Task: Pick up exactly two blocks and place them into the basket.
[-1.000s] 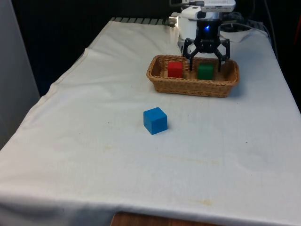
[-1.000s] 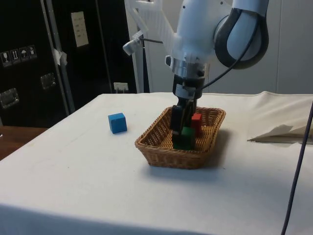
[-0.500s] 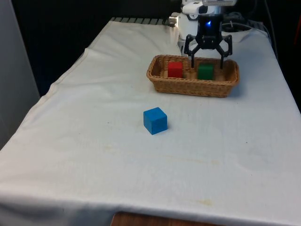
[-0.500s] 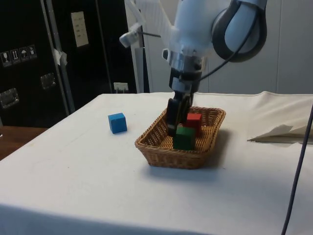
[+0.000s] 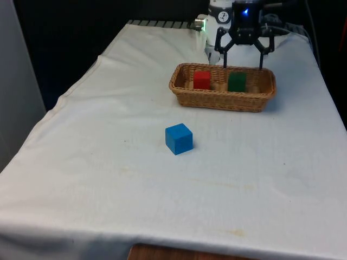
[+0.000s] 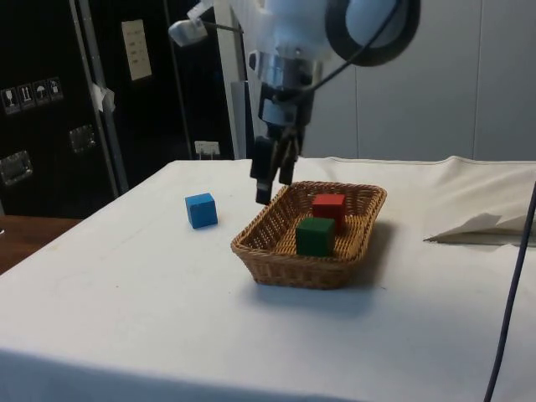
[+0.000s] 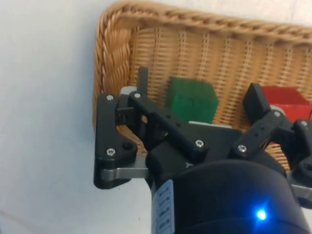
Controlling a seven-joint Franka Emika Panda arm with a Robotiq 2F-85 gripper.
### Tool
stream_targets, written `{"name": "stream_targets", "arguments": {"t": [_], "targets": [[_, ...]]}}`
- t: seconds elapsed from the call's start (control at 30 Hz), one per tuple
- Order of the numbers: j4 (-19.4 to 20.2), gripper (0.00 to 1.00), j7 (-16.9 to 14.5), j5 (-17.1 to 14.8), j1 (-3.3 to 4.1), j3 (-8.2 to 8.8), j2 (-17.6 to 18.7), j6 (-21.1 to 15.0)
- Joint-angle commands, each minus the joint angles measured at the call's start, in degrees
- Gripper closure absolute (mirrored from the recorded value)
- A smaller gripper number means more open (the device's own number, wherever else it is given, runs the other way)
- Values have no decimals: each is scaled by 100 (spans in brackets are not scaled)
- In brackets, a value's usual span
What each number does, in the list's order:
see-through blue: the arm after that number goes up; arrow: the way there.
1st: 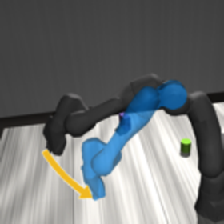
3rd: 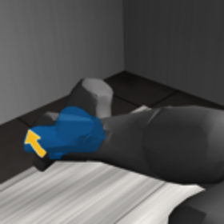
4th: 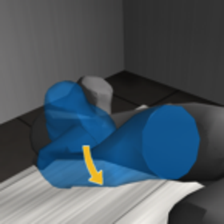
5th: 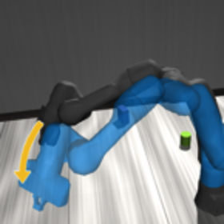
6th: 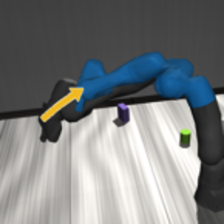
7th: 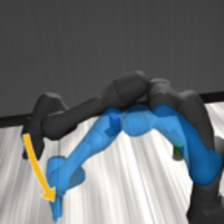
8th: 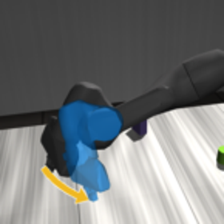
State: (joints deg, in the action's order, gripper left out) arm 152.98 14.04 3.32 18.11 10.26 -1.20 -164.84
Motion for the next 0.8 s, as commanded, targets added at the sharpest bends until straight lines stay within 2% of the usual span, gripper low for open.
{"name": "stream_targets", "arguments": {"t": [0.0, 0.17, 0.2, 0.27, 0.47, 0.5, 0.53, 0.73, 0.77], "targets": [[-132, 0, -34, -46, 6, 0, 52, 115], [-447, 0, -115, -86, -11, 29, 160, 355], [-407, 0, -29, 0, -11, 29, 138, 309], [-607, 0, -183, -97, -23, 92, 218, 487], [-882, 0, -309, -103, -29, 229, 315, 722], [-865, 0, -229, 0, -23, 246, 304, 688], [-917, 0, -321, -97, -34, 252, 327, 751], [-963, 0, -367, -138, -34, 327, 355, 773], [-985, 0, -275, 0, -34, 355, 378, 768]]}}
